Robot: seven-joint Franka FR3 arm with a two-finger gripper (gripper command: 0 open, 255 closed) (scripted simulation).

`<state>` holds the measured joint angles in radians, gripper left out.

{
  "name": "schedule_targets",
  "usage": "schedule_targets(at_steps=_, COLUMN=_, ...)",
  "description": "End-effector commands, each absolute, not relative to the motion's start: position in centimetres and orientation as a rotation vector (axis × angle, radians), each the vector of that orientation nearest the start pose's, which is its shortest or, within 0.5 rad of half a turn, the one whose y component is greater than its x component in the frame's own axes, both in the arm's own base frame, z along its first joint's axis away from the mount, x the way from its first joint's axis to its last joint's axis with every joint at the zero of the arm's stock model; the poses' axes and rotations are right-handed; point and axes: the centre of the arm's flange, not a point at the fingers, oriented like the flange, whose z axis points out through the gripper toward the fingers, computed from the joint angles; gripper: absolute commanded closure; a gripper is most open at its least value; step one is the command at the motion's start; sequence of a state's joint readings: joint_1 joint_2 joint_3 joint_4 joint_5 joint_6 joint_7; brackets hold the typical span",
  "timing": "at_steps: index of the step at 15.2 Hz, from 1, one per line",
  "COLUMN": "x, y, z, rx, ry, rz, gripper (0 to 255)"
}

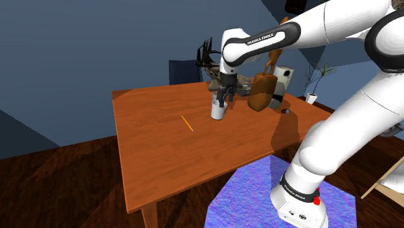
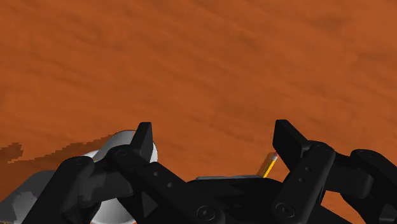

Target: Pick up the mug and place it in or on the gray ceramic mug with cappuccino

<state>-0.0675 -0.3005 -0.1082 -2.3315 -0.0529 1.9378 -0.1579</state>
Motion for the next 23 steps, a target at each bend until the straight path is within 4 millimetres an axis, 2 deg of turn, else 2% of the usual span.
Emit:
schedule_targets(at_steps=1, x=45.4, y=-9.4, z=43.7, rx=-3.155, ry=-0.027, rz=0.132, gripper=0)
schedule_targets(at_steps=9, x=52.8, y=-13.5, z=39.6, rx=-3.216, ry=-0.066, rz=0.064, gripper=0)
schedule_targets(at_steps=17, x=52.7, y=-13.8, z=35.6, rx=-3.216, ry=-0.066, rz=0.064, gripper=0)
schedule_targets(at_steps=23, x=52.7, y=-13.8, z=35.6, rx=-3.216, ry=-0.066, rz=0.064, gripper=0)
